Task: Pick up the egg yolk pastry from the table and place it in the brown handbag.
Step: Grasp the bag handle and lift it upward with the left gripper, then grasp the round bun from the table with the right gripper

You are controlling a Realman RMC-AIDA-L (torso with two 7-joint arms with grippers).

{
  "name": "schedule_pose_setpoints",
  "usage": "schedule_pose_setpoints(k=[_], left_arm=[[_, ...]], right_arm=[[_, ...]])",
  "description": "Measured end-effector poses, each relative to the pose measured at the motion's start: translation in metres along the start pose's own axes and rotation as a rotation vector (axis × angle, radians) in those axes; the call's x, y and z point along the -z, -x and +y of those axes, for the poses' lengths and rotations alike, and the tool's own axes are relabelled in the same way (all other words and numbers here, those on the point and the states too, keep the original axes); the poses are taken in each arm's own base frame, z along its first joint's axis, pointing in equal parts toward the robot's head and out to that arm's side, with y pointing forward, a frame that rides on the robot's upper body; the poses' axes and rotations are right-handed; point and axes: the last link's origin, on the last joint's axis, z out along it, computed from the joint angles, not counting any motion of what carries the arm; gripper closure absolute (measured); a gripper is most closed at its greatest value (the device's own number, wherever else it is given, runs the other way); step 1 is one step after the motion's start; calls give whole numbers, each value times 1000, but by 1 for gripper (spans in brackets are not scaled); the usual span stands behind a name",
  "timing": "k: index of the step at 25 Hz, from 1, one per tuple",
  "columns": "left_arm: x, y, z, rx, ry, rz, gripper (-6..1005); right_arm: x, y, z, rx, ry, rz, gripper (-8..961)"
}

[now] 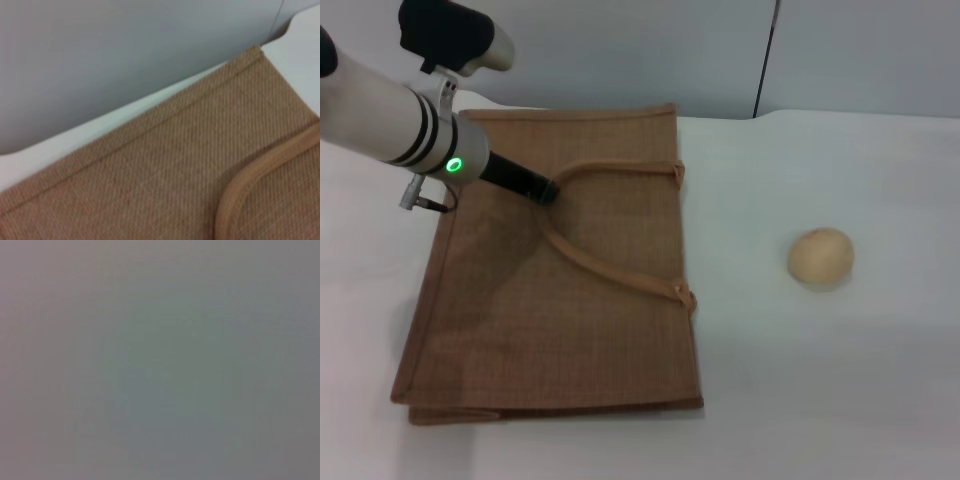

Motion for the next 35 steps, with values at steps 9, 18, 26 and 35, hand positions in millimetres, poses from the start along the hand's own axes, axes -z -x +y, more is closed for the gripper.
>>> schedule_pose_setpoints(k=[9, 18, 26, 35], left_arm=[[14, -24, -1, -1, 8, 99, 857], [52, -46, -3, -46, 24, 204, 877], [107, -70, 5, -131, 48, 353, 878], [149, -80, 18, -230, 36, 396, 885]], right_arm=[[2, -2, -2, 3, -2, 5, 97], [4, -6, 11, 63, 73, 15, 97], [10, -8, 33, 94, 178, -11, 96], [24, -3, 65, 11, 442, -47, 92]])
